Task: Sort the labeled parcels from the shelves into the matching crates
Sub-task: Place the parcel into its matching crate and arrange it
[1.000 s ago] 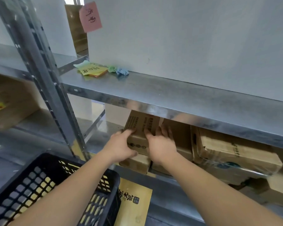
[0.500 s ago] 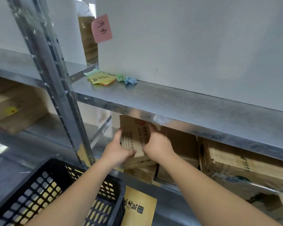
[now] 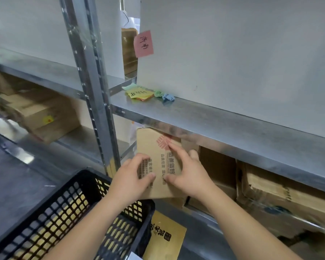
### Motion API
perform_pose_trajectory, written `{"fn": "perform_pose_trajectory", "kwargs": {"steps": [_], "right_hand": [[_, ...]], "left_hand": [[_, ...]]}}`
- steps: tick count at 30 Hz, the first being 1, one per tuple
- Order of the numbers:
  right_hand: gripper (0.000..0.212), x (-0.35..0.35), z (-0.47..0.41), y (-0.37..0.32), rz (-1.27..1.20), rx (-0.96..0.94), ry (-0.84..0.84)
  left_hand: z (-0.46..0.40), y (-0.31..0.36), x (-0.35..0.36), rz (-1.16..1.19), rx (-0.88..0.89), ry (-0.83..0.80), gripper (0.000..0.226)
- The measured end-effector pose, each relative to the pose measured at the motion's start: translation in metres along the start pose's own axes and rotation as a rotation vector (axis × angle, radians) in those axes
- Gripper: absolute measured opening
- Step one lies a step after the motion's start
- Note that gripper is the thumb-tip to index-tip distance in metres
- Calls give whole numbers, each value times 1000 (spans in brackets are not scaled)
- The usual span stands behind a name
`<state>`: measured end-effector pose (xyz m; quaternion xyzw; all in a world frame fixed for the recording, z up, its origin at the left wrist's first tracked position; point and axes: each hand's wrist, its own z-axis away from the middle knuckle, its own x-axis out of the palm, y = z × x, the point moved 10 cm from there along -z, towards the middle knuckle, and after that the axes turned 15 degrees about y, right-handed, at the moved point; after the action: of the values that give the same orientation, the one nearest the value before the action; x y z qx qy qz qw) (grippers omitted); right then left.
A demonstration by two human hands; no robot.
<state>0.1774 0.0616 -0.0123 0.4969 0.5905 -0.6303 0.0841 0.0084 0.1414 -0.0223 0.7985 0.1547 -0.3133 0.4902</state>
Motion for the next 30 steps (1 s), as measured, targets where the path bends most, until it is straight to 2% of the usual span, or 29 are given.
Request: {"fn": "perform_pose_trajectory", "kwargs": {"steps": [2,3,6,8,13,17,18,20,21,22,23,25,28,30], "right_hand": [[83,-7,5,-6,-5,-44,33],[85,-9,8,-8,3,-63,43],[106,-15,11,-6,-26,-55,29],[110,-17,8,-7,-42,-57,-16],[78,-24,-15,-2,-70,-37,-129],[76,-26,1,3,-227,-26,-237],[83,-24,10,3,-263,-28,-256],[111,-20,24,6,-307,-43,-263],[124,-16,30,5,-324,-51,-273],[134,-14,36,3,-339,-48,-298],[141,-11,42,0,-352,-41,-330],[144,-12,51,-11,-371,-77,-357],[126,-11,68,-28,-472,-111,-420],[103,-8,80,-32,-556,-53,-443]], "left_hand": [[10,0,-8,1,-40,34,36],[15,-1,-10,0,-68,39,40],[24,2,-14,52,-166,49,68],[25,12,-15,60,-232,83,77],[14,42,-20,-85,-306,169,80],[29,59,-28,-113,-356,150,94],[39,56,-33,-129,-386,151,104],[63,46,-41,-132,-478,147,130],[76,42,-45,-121,-519,137,133],[87,38,-48,-108,-539,127,126],[97,37,-51,-95,-536,128,104],[115,38,-60,-54,-518,158,78],[141,41,-79,2,-527,248,77],[158,39,-92,41,-552,299,74]]}}
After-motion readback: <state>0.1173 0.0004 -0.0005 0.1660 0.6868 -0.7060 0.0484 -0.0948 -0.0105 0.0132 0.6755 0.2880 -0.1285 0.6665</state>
